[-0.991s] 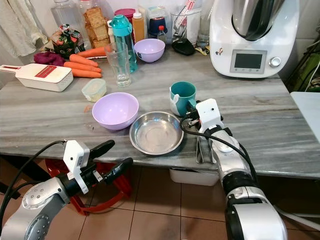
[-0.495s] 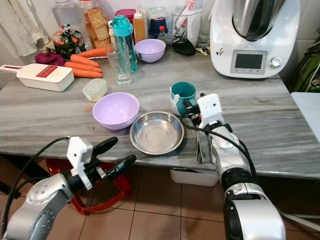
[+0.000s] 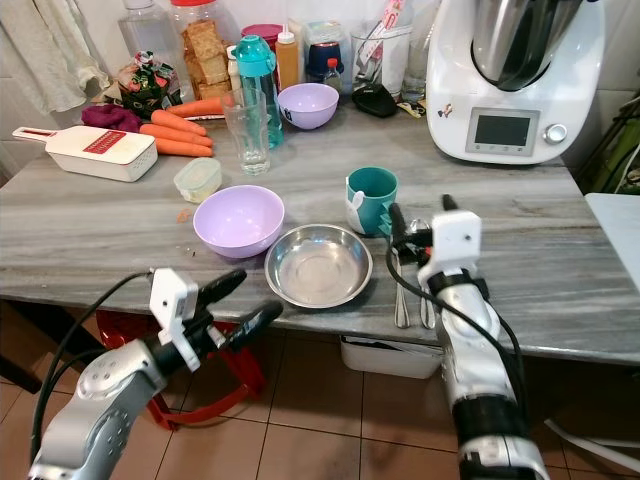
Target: Setting the table
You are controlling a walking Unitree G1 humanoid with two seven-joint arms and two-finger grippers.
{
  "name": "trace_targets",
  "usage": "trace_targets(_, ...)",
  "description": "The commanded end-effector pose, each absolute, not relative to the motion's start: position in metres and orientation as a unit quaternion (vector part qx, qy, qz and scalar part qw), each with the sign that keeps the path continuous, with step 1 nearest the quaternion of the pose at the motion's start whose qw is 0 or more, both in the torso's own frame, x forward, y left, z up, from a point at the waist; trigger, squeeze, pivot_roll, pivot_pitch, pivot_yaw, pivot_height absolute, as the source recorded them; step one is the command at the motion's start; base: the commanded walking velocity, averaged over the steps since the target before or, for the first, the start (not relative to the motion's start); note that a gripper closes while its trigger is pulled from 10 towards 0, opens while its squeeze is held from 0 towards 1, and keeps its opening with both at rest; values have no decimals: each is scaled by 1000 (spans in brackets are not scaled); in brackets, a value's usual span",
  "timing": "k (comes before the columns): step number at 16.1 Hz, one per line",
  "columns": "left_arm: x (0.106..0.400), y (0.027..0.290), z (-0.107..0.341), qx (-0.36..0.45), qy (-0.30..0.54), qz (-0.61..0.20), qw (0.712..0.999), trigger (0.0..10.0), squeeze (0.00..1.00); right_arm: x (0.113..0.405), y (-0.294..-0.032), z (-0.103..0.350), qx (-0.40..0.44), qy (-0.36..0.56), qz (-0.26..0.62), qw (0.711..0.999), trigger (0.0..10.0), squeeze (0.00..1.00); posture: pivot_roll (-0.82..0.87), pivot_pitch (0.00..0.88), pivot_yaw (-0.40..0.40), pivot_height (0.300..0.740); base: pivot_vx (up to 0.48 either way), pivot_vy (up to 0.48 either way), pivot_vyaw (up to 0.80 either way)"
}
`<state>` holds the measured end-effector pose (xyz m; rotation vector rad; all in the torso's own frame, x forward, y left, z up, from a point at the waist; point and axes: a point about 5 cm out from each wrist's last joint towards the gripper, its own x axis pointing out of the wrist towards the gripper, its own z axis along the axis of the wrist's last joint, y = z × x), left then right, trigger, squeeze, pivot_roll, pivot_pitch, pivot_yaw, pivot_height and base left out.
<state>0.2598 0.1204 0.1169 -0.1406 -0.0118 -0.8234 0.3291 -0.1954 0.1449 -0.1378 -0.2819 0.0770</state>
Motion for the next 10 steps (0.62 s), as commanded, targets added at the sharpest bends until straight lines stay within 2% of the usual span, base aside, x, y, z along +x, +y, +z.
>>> trace_targets(1,264,126,117,-54,-13,-376,925,10000,0,324,-198,149,-58,-148,13,987,10000,1000,-51,0,18,740,0,0,0)
trace_targets(3,271,131,119,-58,-28,-332,941,10000,0,308,-199,143,-42,-140,-28,989,10000,1000,-54,0,14,740,0,0,0)
trace_targets(5,278,139,117,-60,-31,-272,960,10000,0,289,-190,142,-37,-126,-36,991,10000,1000,-70,0,17,740,0,0,0)
trace_targets(7,281,147,112,-20,-27,-210,977,10000,0,275,-185,140,-35,-115,-37,992,10000,1000,-83,0,19,740,0,0,0)
trace_targets(8,283,152,110,-16,-18,-181,983,10000,0,273,-184,139,-34,-112,-37,992,10000,804,-78,0,13,740,0,0,0)
trace_targets(9,283,157,107,-8,-10,-156,988,10000,0,270,-180,137,-29,-101,-34,994,10000,0,-77,0,11,740,0,0,0)
trace_targets(10,281,161,102,-2,-4,-138,990,10000,0,267,-173,136,-31,-97,-23,995,10000,0,-77,0,11,740,0,0,0)
